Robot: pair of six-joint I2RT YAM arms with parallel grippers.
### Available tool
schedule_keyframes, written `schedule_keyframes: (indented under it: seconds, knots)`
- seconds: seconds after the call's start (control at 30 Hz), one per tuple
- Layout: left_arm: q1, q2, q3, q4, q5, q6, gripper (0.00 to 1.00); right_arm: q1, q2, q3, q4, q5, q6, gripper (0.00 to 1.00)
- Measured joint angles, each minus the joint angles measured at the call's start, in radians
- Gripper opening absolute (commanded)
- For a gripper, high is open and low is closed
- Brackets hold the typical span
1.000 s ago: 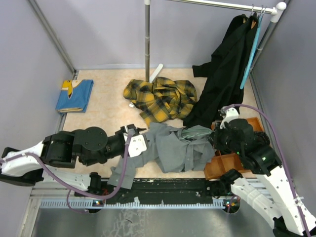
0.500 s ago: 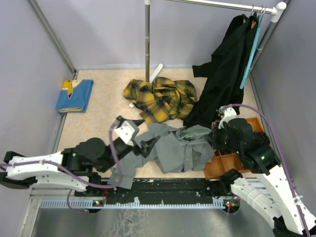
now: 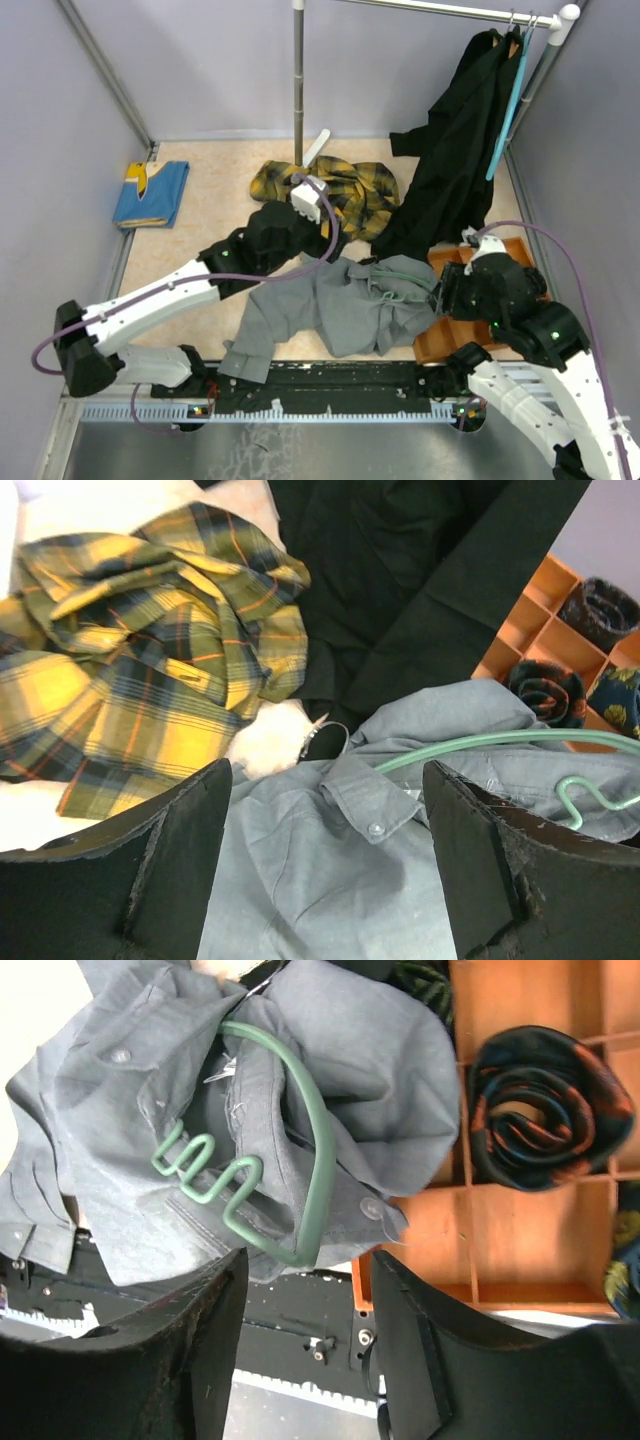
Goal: Place the shirt on the hanger
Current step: Adjust the shirt on the hanger.
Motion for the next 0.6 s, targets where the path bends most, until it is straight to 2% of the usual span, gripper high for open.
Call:
schedule_keyframes:
  seconds: [0.2, 0.33, 0.47, 0.6]
  knots:
    - [0.023, 0.127, 0.03, -0.023, 0.098, -0.007, 0.77, 0.0, -0.023, 0.194, -0.148, 0.084, 0.054, 0.56]
    - [0.023, 0.158, 0.011, -0.025, 0.162, -0.008, 0.74, 0.0, -0.04, 0.293, -0.151, 0.097, 0.037, 0.57]
    - [0.023, 0.16, -0.045, -0.021, 0.218, -0.014, 0.71, 0.0, -0.026, 0.273, -0.103, 0.039, -0.021, 0.54]
    - [0.023, 0.167, -0.13, 0.006, 0.29, -0.042, 0.68, 0.0, 0.063, 0.189, -0.005, -0.029, -0.075, 0.51]
